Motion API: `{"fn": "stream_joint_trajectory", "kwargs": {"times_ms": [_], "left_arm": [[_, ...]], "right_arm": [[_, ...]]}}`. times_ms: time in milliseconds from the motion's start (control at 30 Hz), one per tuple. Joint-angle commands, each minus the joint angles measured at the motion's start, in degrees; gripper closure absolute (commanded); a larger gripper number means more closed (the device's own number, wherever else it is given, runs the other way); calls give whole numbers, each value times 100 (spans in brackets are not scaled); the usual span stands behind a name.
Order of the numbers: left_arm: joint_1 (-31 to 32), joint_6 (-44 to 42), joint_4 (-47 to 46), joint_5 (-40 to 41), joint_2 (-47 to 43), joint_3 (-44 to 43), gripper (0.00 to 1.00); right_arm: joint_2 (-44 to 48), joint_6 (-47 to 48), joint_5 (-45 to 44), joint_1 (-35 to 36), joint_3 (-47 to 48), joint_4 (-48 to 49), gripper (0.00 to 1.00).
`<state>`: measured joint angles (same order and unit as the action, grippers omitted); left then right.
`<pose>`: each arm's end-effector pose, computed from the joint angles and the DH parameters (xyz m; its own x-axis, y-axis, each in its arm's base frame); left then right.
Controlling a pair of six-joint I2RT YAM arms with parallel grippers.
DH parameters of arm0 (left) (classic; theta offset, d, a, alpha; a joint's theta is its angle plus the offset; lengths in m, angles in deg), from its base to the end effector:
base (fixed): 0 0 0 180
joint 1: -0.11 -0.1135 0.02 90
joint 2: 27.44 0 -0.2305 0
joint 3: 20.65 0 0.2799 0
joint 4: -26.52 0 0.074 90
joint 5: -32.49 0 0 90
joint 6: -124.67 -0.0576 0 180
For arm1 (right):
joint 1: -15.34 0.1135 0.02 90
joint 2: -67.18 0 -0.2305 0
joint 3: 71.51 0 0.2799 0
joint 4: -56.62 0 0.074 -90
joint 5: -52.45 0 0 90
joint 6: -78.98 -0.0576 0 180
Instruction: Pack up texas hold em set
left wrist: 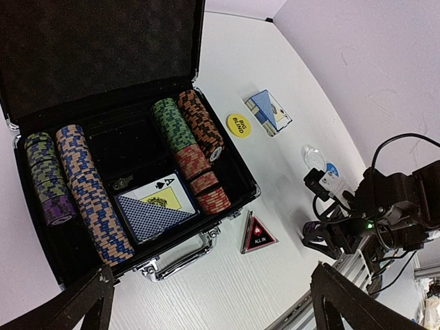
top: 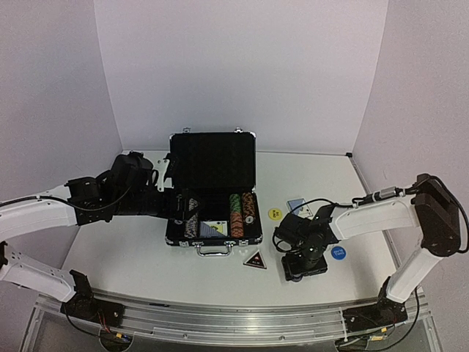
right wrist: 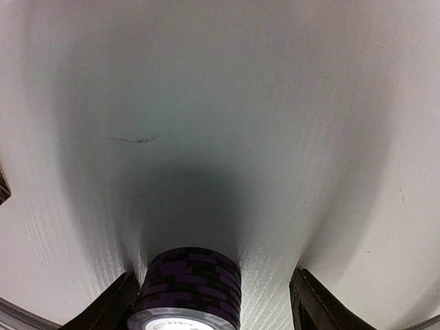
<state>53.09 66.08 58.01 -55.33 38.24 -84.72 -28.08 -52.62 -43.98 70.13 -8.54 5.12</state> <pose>0.1915 -0.2502 0.2438 -0.6864 0.0453 -0.7258 0.4932 0.7624 -0.4189 0.1736 0.2348 0.0630 -0.9630 -0.2204 -0.1548 -0.2214 0.9751 -0.0114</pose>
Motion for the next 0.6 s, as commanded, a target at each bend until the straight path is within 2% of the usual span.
{"fn": "stream_joint_trajectory", "kwargs": {"times_ms": [0, 567], "left_arm": [[19, -99, -29, -44, -198, 20, 0], [19, -6, 44, -43, -475, 133, 0]], "right_arm": [[-42, 104, -219, 208, -50, 210, 29], [27, -166, -291, 353, -541, 321, 45]]}}
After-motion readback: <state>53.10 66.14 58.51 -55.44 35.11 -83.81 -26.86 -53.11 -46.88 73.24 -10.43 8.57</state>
